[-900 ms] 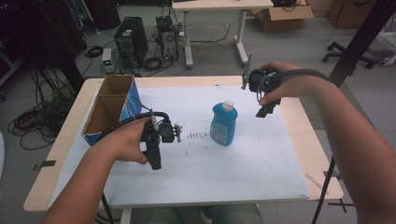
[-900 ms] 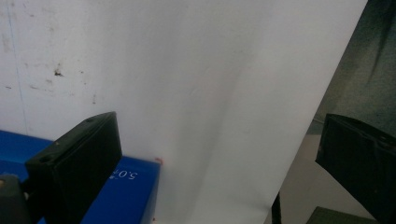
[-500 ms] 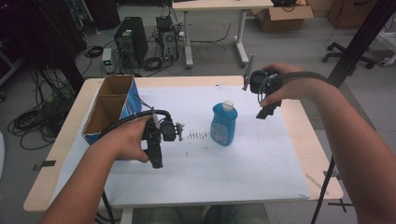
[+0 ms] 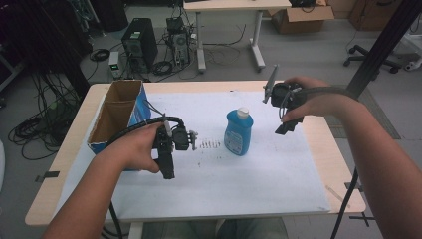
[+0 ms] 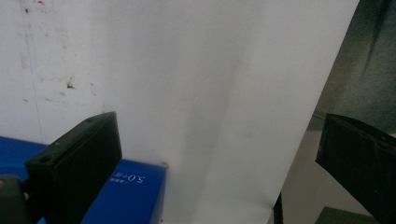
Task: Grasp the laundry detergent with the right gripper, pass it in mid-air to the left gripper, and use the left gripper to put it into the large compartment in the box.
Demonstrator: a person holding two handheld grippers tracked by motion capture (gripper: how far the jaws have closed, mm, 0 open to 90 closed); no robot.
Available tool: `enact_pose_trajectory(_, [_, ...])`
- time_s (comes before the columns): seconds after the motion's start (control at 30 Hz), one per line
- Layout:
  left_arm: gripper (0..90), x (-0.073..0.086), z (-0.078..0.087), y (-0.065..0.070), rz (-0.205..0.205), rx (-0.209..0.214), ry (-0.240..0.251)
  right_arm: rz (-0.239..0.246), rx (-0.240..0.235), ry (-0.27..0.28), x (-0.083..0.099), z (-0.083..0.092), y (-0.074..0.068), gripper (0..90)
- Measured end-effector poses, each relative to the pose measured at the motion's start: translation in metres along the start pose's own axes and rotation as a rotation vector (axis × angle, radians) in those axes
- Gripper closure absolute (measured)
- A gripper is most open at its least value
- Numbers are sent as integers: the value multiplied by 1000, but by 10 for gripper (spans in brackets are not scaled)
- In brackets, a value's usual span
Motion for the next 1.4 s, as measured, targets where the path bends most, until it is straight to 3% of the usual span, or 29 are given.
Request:
enact_pose_trajectory(0.77, [4,-2,0,4,-20,-15,0,-43,-8,70,17,-23,-10,41])
enact_pose_trajectory(0.9, [4,-2,-1,4,-17,-13,-1,-32,-19,107,18,-30,-14,41])
enact_pose_trajectory(1.4, [4,-3,-4,4,-20,-11,-4,-84,3,224,23,-54,-21,39])
Point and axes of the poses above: each handheld gripper's, and its own axes: z roughly backward along the jaws, x roughly out of its underside, y roughly to its right, the point moved 4 cm from there along -z, roughly forward along the jaws, and after that the axes turned 11 degrees about -x, right-handed, at the moved point
